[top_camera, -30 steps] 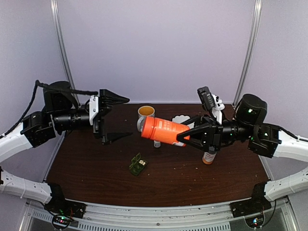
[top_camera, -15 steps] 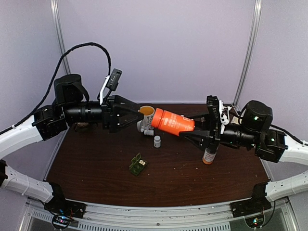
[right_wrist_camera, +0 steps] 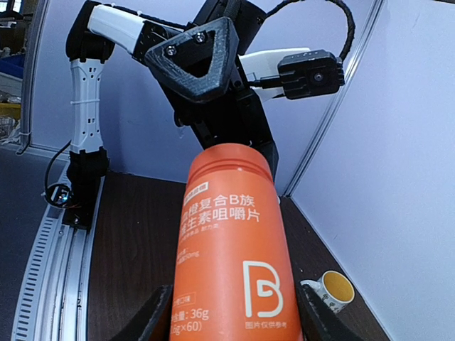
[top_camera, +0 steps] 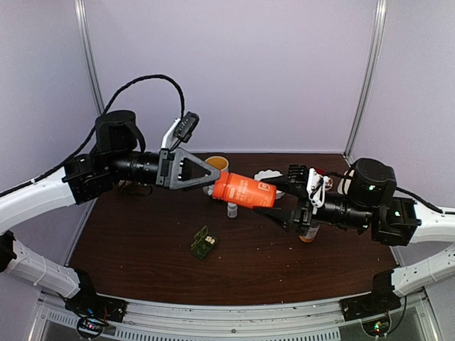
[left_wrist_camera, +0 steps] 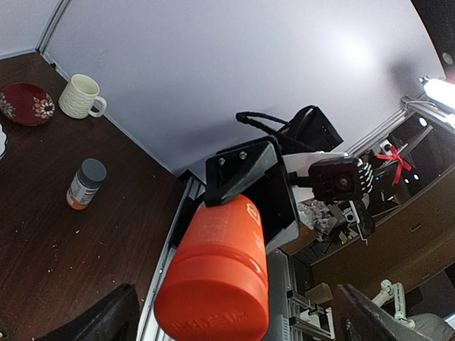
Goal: Sort the pills into containers
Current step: Screw the lid of the pill bottle onto the pill bottle.
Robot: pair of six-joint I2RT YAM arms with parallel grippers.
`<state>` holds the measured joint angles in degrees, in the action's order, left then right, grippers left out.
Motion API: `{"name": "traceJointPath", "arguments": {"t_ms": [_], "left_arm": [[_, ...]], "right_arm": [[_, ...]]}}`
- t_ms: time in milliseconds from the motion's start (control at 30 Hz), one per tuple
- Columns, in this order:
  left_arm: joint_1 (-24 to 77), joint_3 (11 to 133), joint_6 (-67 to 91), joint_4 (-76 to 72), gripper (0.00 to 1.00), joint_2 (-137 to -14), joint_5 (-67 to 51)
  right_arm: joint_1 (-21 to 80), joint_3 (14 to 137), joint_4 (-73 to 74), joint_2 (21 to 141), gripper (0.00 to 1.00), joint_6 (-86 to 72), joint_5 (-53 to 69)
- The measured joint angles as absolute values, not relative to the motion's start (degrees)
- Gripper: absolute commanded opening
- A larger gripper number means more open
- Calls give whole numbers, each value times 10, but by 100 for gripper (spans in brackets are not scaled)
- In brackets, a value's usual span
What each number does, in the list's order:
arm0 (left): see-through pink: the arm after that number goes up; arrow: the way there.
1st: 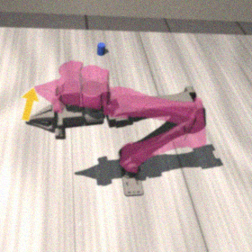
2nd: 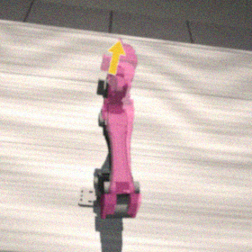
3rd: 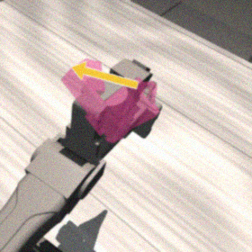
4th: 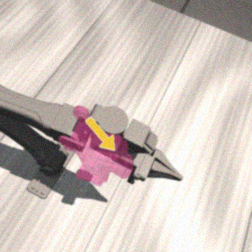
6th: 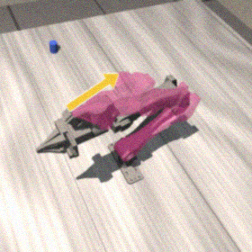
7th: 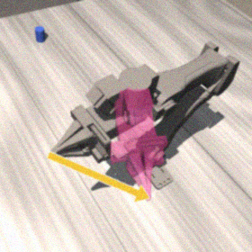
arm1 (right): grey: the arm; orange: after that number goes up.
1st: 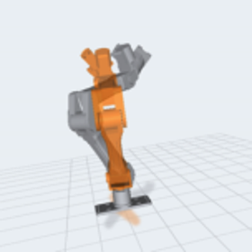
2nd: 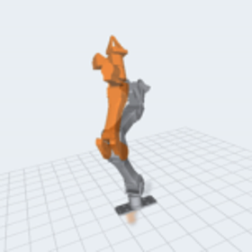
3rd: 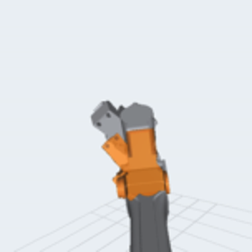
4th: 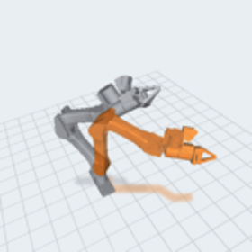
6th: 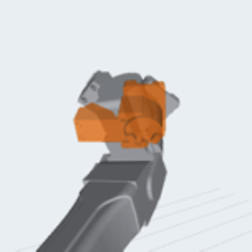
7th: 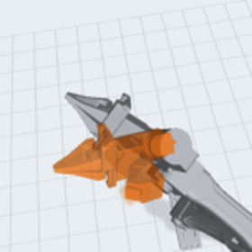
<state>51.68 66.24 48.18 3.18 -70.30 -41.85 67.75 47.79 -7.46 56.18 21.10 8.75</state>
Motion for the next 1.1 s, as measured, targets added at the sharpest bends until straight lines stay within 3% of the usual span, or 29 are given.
{"name": "traceJointPath", "arguments": {"t_ms": [267, 533, 1100], "left_arm": [[517, 662, 496, 47, 83, -703, -431], [515, 662, 501, 48, 83, -703, -435], [515, 664, 495, 80, 58, -713, -437]], "right_arm": [[679, 478, -85, 562, 0, 227, 67], [682, 478, -88, 567, 0, 232, 65], [688, 478, -82, 573, 0, 243, 65]]}}
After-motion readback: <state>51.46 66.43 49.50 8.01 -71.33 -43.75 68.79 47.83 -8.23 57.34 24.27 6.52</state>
